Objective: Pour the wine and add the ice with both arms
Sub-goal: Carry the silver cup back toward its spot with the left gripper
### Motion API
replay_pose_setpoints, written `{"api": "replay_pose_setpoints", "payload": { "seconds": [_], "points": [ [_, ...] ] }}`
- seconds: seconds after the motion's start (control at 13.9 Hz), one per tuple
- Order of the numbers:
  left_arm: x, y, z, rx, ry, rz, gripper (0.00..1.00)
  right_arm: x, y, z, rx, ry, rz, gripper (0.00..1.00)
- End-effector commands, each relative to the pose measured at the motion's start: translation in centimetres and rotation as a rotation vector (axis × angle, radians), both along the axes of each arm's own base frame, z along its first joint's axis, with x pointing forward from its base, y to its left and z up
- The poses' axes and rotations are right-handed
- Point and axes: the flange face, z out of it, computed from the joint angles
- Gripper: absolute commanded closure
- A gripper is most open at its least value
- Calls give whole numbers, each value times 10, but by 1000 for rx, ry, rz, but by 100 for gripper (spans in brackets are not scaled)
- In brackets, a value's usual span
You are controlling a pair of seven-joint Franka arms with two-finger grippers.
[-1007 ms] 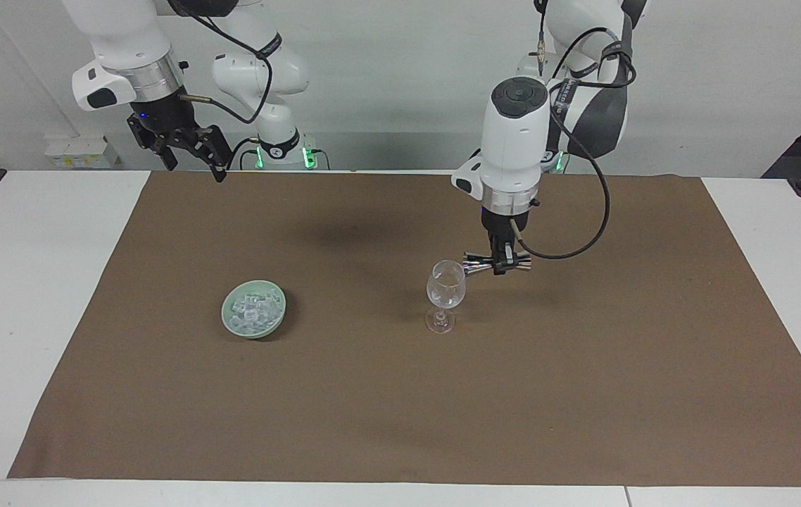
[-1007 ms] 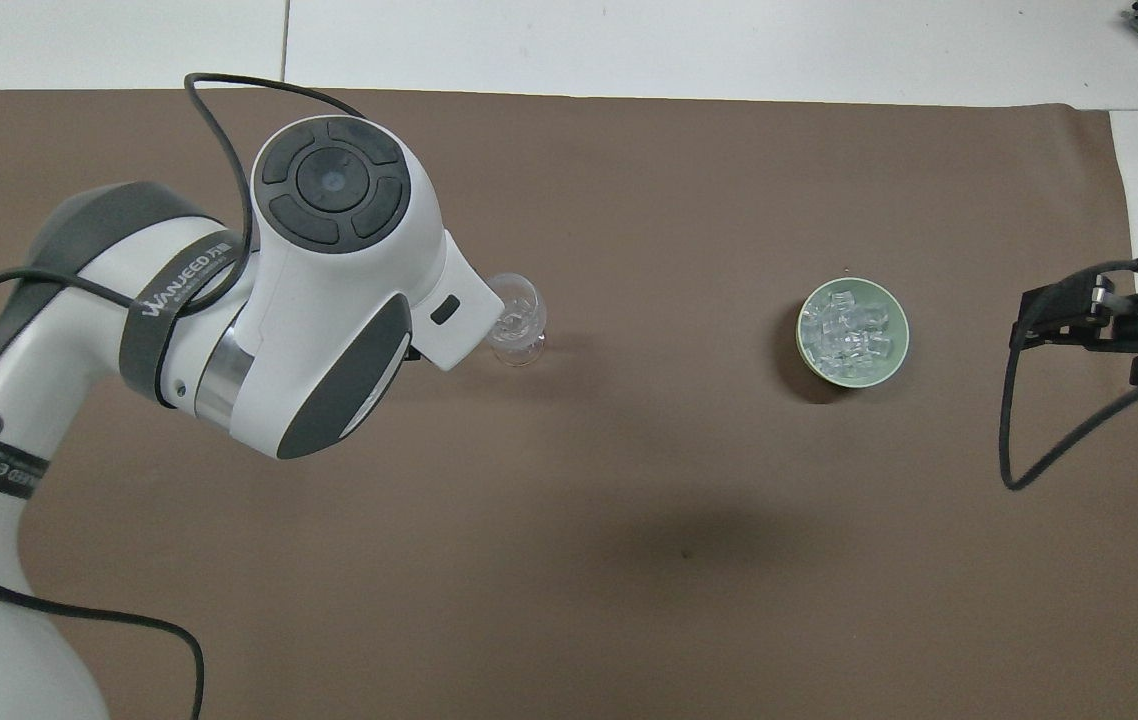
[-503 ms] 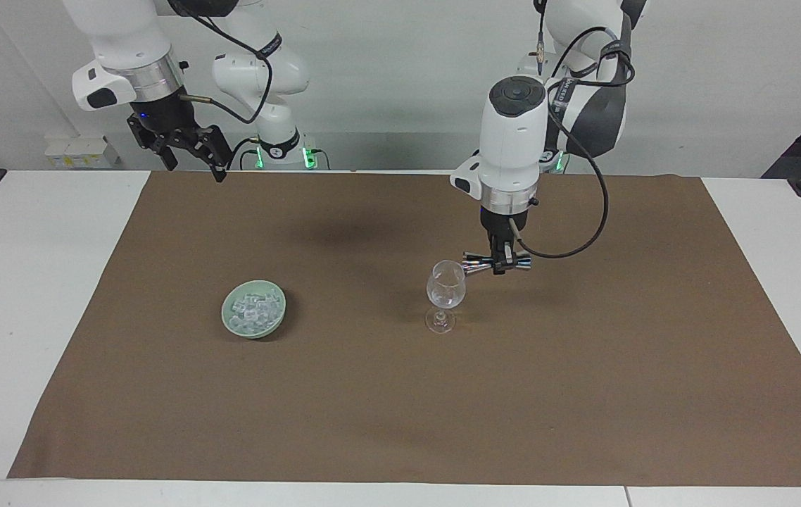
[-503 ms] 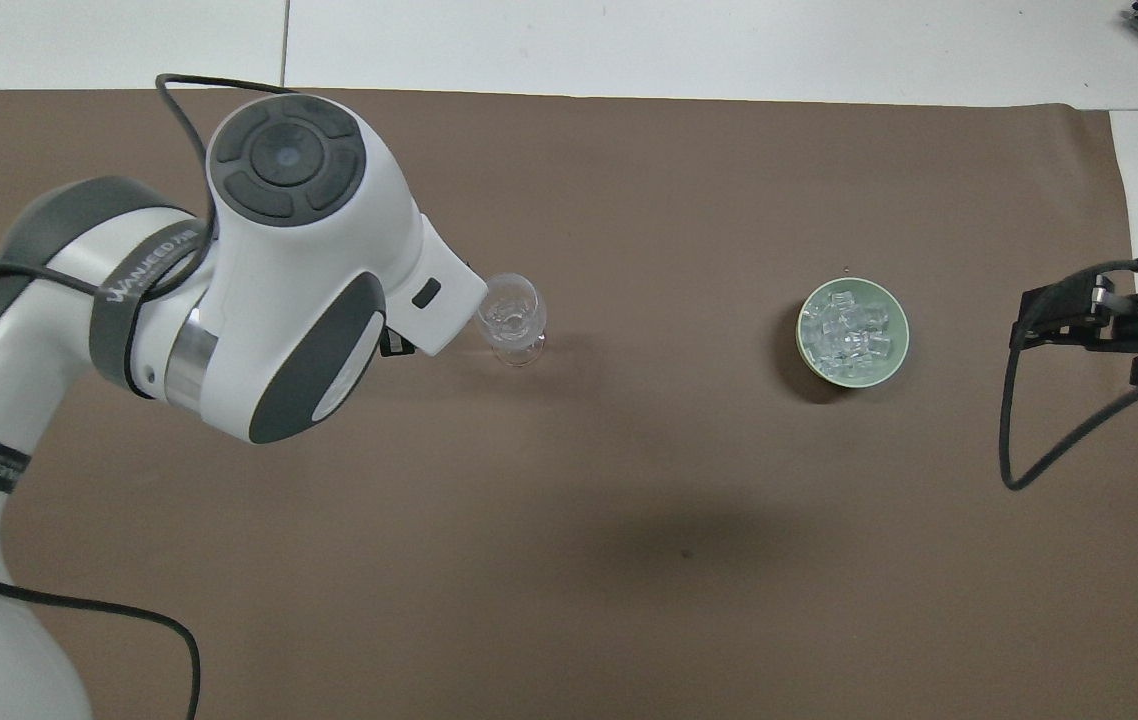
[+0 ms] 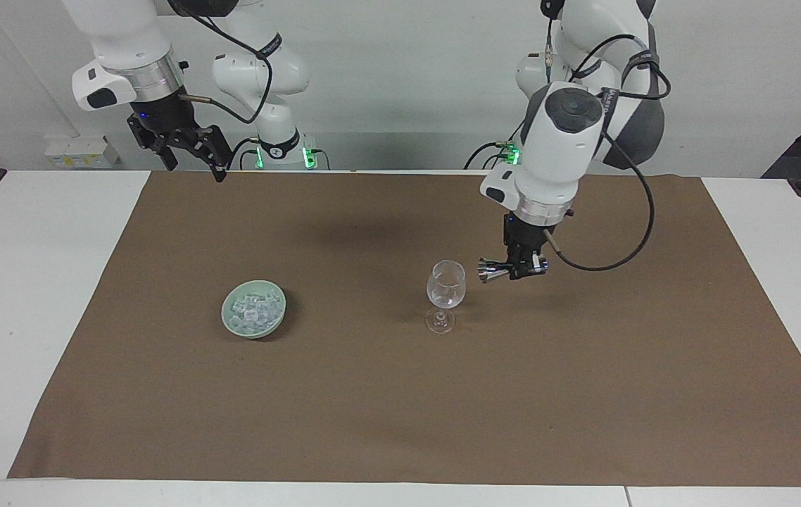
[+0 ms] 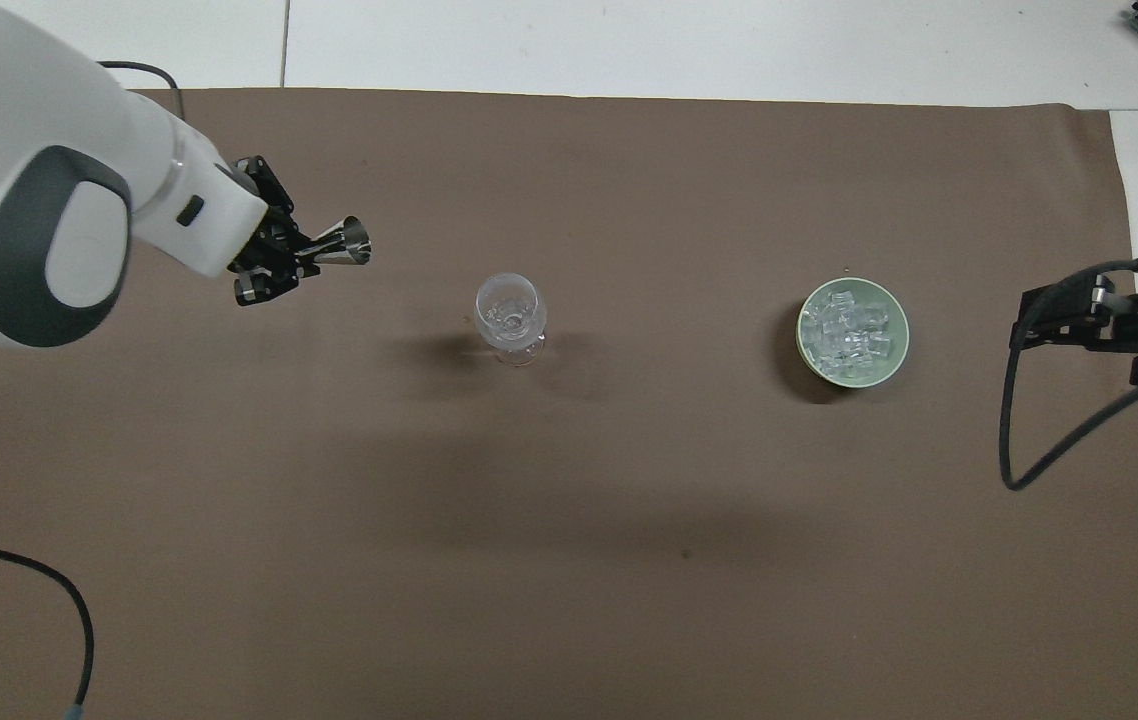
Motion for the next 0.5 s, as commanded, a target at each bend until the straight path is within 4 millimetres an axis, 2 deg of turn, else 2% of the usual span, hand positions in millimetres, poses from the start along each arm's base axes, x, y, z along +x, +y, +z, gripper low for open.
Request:
{"api": "replay_pose_setpoints", "payload": {
  "seconds": [0.0, 0.29, 0.43],
  "points": [
    [17, 66, -10, -172, -8, -60, 100, -1, -3, 0, 26, -11, 20, 0],
    [27, 169, -65, -453, -17, -97, 100, -1, -3, 0, 26, -11, 20, 0],
    [18, 219, -97, -605, 12, -74, 100, -1, -3, 0, 26, -13, 26, 0]
  ]
}}
